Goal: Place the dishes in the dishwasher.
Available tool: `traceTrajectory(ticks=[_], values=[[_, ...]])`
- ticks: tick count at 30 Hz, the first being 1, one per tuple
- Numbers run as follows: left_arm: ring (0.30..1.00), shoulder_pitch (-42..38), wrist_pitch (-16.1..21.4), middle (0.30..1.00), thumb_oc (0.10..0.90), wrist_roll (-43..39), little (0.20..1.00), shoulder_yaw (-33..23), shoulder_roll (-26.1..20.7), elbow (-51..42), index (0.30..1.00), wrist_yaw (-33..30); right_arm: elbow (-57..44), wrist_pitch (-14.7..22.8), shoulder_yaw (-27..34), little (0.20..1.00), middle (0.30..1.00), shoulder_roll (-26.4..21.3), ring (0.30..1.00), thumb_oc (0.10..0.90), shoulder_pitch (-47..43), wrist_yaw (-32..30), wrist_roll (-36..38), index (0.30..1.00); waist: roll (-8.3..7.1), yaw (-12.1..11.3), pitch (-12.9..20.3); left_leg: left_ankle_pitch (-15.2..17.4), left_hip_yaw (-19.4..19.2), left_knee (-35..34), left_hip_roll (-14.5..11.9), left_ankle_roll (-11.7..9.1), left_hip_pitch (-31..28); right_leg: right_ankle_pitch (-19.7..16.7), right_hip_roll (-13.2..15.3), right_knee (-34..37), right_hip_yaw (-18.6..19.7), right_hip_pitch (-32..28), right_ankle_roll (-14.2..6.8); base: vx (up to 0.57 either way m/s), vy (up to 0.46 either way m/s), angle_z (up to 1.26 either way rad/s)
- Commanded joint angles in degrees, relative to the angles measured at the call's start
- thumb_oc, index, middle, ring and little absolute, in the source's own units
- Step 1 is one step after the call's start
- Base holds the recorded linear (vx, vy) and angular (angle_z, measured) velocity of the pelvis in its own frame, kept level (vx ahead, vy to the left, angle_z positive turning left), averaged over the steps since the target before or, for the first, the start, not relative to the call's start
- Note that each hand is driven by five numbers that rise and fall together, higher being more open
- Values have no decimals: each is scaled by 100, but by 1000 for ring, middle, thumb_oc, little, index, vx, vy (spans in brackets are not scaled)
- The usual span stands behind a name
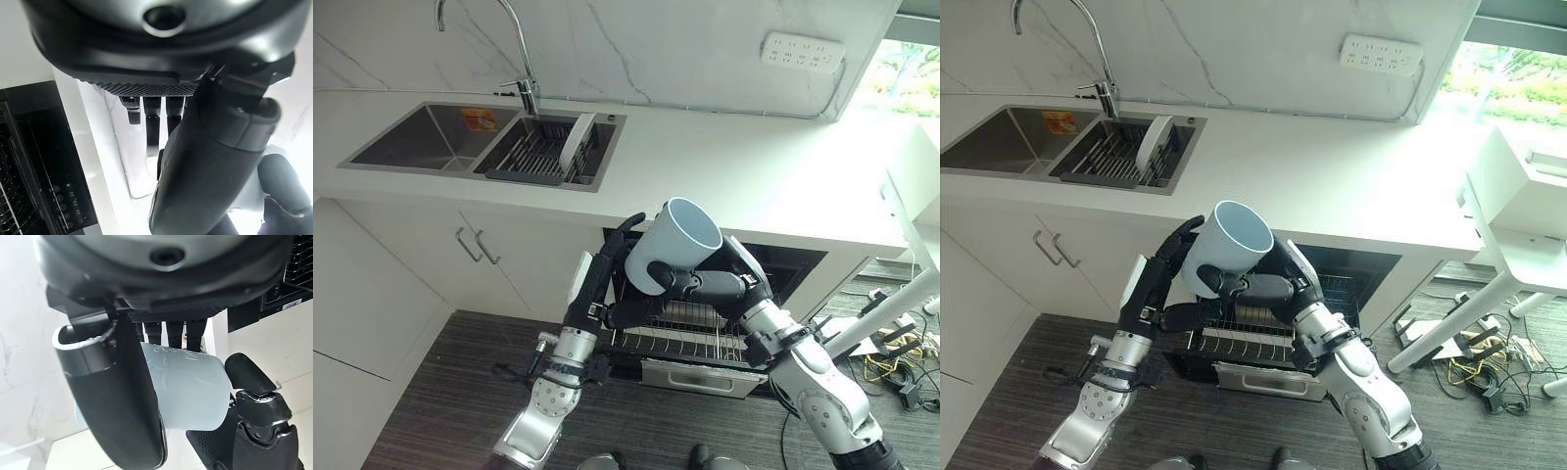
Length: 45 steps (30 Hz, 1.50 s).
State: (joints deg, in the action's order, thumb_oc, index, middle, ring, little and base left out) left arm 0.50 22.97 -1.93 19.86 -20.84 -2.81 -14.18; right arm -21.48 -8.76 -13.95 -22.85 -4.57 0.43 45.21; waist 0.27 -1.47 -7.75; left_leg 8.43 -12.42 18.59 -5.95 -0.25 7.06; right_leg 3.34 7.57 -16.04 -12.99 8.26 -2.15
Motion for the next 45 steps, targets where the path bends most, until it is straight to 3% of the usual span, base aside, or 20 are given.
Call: traceTrajectory(ticks=[1, 15, 19, 22, 23, 25, 26, 30, 33, 37, 40, 45], values=[[900, 8, -73, 900, 800, -928, 900, -1892, -212, 847, 900, -1476, -577, 1442, 1383, 300, 300, 139, 300, 400, -541, -175, 142, 300, -152, 64, 324, 604, 429, -140, -225, -325, -256, 780, 271, -115, 173, -348, -519, 0, 0, 0], [900, 156, 204, 900, 800, -1153, 900, -2512, -20, 1321, 900, -1965, -586, 1462, 1548, 300, 300, 148, 300, 400, -571, -369, 122, 300, -156, 90, 363, 613, 406, -140, -220, -332, -276, 803, 256, -115, 233, -354, -498, 0, 0, 1], [900, 143, 360, 900, 800, -1141, 900, -2541, -19, 1263, 900, -1753, -594, 1381, 1594, 300, 300, 140, 300, 400, -560, -420, 81, 300, -161, 109, 379, 620, 404, -140, -219, -330, -281, 810, 241, -115, 257, -358, -495, 0, 0, 0], [900, 136, 500, 900, 800, -806, 900, -2534, -263, 634, 900, -1136, -570, 1252, 1671, 300, 300, 144, 300, 400, -322, -388, -58, 300, -151, 162, 354, 615, 387, -140, -232, -322, -274, 799, 229, -115, 291, -336, -503, 0, 0, 0], [900, 137, 440, 900, 800, -720, 900, -2547, -331, 473, 900, -1035, -574, 1224, 1696, 300, 300, 146, 300, 400, -275, -357, -65, 300, -150, 174, 351, 612, 385, -140, -235, -323, -275, 797, 226, -115, 296, -334, -506, 0, 0, 0], [900, 46, 169, 900, 800, -86, 900, -2492, -800, -188, 900, -61, -554, 1121, 1774, 300, 300, 100, 300, 400, -8, -62, -211, 300, -111, 278, 297, 596, 360, -140, -257, -325, -274, 775, 210, -115, 335, -307, -536, -18, -7, -1], [900, 5, 158, 900, 800, 107, 900, -2447, -963, -322, 900, 137, -549, 1082, 1803, 300, 300, 68, 300, 400, 39, 10, -211, 300, -95, 311, 288, 594, 347, -140, -263, -324, -276, 771, 205, -115, 346, -301, -547, -37, -10, -5], [900, -67, 71, 900, 800, 165, 900, -2391, -1364, -637, 900, 764, -491, 971, 1896, 300, 300, -18, 300, 400, 179, 213, -121, 300, -53, 392, 266, 574, 313, -140, -279, -330, -279, 754, 183, -115, 381, -282, -571, -15, -2, -7], [900, -216, -167, 900, 800, 123, 900, -2168, -1681, -933, 900, 1660, -441, 897, 1909, 300, 300, -59, 300, 400, 288, 333, -154, 300, 7, 503, 240, 560, 245, -140, -308, -331, -283, 738, 157, -115, 445, -249, -597, -29, 8, -16], [900, -434, -1043, 900, 800, 164, 900, -1724, -2120, -1189, 900, 2946, -385, 896, 1979, 300, 300, -243, 300, 400, 311, 403, -45, 300, 105, 659, 186, 532, 132, -140, -345, -328, -279, 694, 122, -115, 533, -175, -635, -47, 26, -20], [900, -549, -1407, 900, 800, 167, 900, -1514, -2304, -1147, 900, 3382, -373, 950, 1982, 300, 300, -336, 300, 400, 309, 416, -3, 300, 153, 718, 170, 529, 73, -140, -358, -326, -285, 680, 105, -115, 581, -144, -651, -35, 25, -10], [900, -813, -2329, 900, 800, -32, 900, -1061, -2470, -1058, 900, 4158, -385, 971, 1913, 300, 300, -496, 300, 400, 256, 374, 55, 300, 232, 842, 182, 517, -41, -140, -379, -314, -308, 662, 69, -115, 672, -115, -666, -7, 21, -11]])
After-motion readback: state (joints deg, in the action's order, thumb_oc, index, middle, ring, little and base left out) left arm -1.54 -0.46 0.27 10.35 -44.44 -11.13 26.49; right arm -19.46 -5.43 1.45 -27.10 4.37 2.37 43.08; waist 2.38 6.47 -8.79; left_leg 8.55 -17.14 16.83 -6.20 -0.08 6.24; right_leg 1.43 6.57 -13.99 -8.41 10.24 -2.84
